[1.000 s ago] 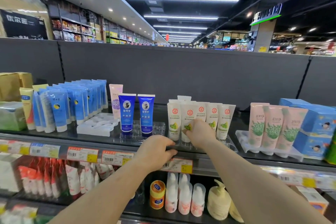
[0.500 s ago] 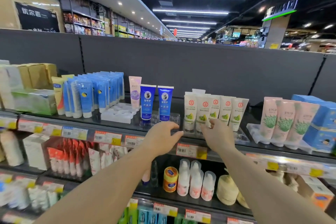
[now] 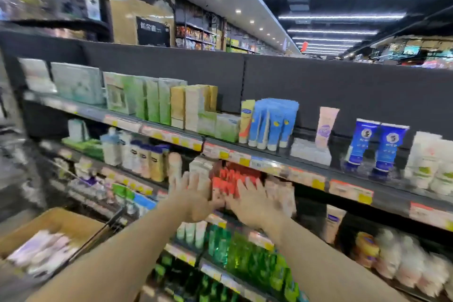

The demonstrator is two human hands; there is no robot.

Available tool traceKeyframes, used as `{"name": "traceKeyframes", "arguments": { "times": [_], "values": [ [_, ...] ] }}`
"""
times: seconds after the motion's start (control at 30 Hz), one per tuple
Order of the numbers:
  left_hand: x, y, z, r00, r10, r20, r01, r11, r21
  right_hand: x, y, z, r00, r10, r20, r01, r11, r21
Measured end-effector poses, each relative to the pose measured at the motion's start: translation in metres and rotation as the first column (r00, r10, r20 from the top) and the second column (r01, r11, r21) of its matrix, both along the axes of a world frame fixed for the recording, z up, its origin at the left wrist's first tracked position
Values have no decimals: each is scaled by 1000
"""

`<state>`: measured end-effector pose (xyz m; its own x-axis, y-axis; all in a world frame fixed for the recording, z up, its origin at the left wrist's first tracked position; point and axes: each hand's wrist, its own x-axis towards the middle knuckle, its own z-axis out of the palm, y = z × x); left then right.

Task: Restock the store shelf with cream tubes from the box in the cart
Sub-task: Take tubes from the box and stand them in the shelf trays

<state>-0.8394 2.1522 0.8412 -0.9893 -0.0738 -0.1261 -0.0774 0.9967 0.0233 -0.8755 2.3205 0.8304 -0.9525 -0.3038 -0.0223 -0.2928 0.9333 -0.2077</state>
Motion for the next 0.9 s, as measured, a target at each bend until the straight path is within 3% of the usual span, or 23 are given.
{"name": "traceKeyframes", "arguments": {
  "times": [0.2,0.47,0.63,0.9],
  "values": [
    [82,-198,-9,953,302,19,-302,953,-12,40,-217,-2,956,273,111,-281,957,68],
    [148,-363,-31,806,592,16,-593,805,18,63,-423,-24,849,517,110,-527,842,118],
    [131,-458,-50,744,667,42,-668,744,1,40,-525,-48,800,586,133,-596,801,57],
    [35,-598,-68,729,682,56,-683,730,8,-56,-654,-78,825,544,153,-547,837,-23]
  ]
}}
